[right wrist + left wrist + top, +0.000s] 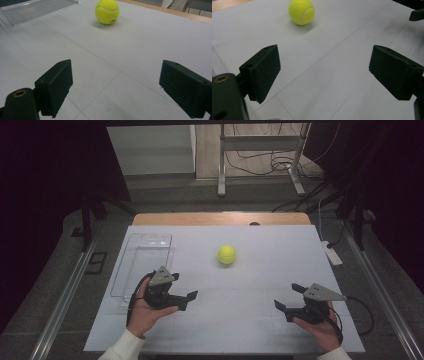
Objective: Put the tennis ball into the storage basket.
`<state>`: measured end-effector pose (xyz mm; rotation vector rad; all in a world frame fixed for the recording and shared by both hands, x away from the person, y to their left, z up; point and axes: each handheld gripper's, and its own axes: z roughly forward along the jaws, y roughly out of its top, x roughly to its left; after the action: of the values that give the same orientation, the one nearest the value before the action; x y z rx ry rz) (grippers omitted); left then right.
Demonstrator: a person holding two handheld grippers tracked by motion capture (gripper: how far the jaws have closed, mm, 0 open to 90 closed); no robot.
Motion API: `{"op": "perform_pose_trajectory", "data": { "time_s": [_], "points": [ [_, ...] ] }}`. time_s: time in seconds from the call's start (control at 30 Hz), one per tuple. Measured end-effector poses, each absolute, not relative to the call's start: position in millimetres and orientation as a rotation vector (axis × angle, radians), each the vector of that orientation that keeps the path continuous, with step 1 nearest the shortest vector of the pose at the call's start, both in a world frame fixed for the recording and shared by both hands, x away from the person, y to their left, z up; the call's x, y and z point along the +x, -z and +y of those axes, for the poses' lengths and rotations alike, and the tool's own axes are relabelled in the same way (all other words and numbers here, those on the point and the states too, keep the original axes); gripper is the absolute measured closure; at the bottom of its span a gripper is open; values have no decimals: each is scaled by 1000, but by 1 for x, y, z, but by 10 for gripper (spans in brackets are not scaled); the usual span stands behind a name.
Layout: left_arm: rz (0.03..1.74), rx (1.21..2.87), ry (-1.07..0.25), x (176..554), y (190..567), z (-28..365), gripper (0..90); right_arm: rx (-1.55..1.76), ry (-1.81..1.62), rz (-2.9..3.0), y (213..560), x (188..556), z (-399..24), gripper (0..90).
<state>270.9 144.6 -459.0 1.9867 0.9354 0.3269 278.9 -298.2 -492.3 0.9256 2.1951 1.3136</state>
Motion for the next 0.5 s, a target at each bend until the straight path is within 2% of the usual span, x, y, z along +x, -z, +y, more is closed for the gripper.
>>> {"op": "perform_pose_trajectory", "data": {
  "time_s": [0.5],
  "points": [
    [933, 2007, -298, 284, 459, 133, 111, 927, -1307, 2197, 493, 279, -299, 118]
  ]
}}
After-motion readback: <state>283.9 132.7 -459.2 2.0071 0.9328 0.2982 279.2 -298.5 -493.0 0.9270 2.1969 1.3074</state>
